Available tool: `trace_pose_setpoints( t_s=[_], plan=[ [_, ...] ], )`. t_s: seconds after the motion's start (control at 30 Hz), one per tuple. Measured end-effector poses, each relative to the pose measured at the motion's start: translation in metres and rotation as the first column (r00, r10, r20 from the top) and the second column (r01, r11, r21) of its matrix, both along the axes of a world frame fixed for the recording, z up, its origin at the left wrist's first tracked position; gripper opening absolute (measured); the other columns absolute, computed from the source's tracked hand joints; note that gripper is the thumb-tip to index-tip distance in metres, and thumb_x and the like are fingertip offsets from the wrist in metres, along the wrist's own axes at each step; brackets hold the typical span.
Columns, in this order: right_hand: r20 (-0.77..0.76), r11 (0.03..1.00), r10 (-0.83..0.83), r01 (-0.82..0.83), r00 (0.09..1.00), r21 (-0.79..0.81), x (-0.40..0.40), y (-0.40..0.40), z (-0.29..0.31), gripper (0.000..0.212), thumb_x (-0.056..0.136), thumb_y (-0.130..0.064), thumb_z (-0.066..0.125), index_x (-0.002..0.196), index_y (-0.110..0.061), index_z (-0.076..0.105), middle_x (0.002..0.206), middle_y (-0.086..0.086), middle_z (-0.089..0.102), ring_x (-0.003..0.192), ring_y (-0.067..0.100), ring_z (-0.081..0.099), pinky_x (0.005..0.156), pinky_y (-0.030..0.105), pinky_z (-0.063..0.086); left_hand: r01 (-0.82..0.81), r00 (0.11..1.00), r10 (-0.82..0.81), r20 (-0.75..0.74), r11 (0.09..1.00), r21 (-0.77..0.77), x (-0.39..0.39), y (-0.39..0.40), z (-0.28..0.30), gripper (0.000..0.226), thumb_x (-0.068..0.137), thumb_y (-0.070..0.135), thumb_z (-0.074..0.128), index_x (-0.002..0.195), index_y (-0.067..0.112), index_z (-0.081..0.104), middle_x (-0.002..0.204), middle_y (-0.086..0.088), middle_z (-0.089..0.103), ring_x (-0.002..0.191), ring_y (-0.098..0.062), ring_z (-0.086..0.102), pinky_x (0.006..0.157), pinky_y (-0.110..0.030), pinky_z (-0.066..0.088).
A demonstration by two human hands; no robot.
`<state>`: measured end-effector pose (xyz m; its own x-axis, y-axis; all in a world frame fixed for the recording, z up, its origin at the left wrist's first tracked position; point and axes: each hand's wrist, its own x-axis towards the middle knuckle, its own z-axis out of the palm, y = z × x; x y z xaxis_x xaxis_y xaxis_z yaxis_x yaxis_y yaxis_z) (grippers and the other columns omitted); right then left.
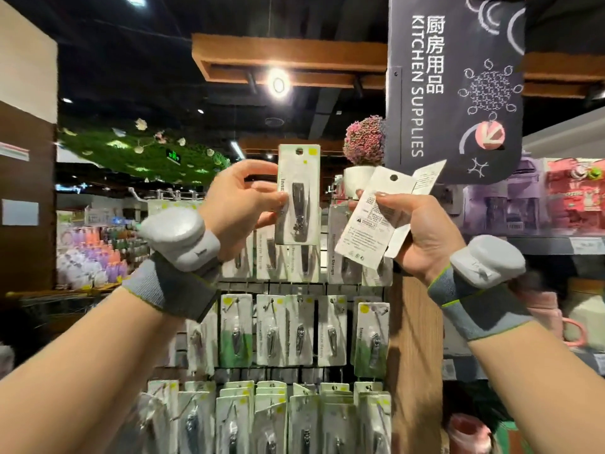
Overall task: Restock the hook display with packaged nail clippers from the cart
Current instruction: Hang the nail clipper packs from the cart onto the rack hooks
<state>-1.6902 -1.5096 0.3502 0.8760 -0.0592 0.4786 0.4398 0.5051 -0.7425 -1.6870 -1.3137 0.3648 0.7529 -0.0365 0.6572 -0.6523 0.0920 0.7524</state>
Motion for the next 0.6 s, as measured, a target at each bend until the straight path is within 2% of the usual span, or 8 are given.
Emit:
trace_pose_setpoints(
  t_s=[0.1,0.2,0.3,0.4,0.5,0.6],
  plan=[
    [0.027,0.999,0.036,-0.035,0.999,-0.040,-0.004,0.020,0.002,0.018,0.090,0.001,0.045,0.089,-0.002,0.063,0.072,0.011,0.071,0.064,0.019,0.070,0.060,0.032,0.059,-0.032,0.999,0.032,0.036,0.999,-0.003,-0.003,0.034,0.001,0.032,0.086,-0.009,0.057,0.109,0.012,0.061,0.089,-0.009,0.069,0.070,-0.012,0.066,0.055,-0.020,0.054],
    [0.061,0.995,0.063,-0.058,0.996,-0.080,-0.005,0.057,0.005,0.021,0.091,0.001,0.042,0.089,-0.002,0.062,0.072,0.006,0.072,0.064,0.015,0.070,0.066,0.034,0.058,-0.093,0.993,0.090,0.081,0.995,0.042,-0.003,0.076,0.002,0.024,0.086,-0.003,0.059,0.105,0.010,0.063,0.098,-0.010,0.069,0.078,-0.017,0.064,0.059,-0.022,0.055],
    [0.080,0.988,0.114,-0.105,0.990,-0.109,-0.009,0.074,0.009,0.020,0.091,0.002,0.042,0.096,0.000,0.061,0.087,0.009,0.073,0.071,0.018,0.071,0.066,0.033,0.060,-0.113,0.990,0.108,0.087,0.992,0.059,-0.002,0.085,0.005,0.012,0.087,0.003,0.061,0.098,0.008,0.061,0.094,-0.009,0.069,0.076,-0.016,0.065,0.060,-0.023,0.056],
    [0.062,0.981,0.143,-0.133,0.988,-0.143,-0.006,0.115,0.012,0.021,0.090,0.001,0.044,0.089,-0.002,0.065,0.091,0.013,0.073,0.075,0.021,0.071,0.071,0.035,0.058,-0.111,0.988,0.098,0.123,0.988,0.107,0.003,0.112,0.009,0.004,0.087,0.004,0.062,0.090,0.006,0.063,0.085,-0.007,0.068,0.066,-0.009,0.065,0.057,-0.020,0.054],
    [0.058,0.963,0.137,-0.119,0.989,-0.243,-0.005,0.142,0.012,0.027,0.090,-0.004,0.046,0.079,-0.002,0.071,0.082,0.015,0.072,0.076,0.023,0.071,0.081,0.038,0.054,-0.106,0.987,0.079,0.140,0.974,0.201,0.008,0.125,0.011,0.008,0.086,0.009,0.064,0.093,0.005,0.065,0.093,-0.009,0.071,0.081,-0.017,0.070,0.069,-0.028,0.057],
    [0.082,0.958,0.051,-0.026,0.995,-0.285,-0.005,0.153,0.011,0.016,0.091,-0.006,0.049,0.085,-0.004,0.063,0.073,0.010,0.071,0.070,0.021,0.070,0.072,0.031,0.056,-0.115,0.984,0.073,0.161,0.954,0.276,0.010,0.129,0.012,0.007,0.086,0.013,0.065,0.092,0.009,0.067,0.097,-0.009,0.071,0.090,-0.022,0.069,0.077,-0.033,0.058]
  ],
)
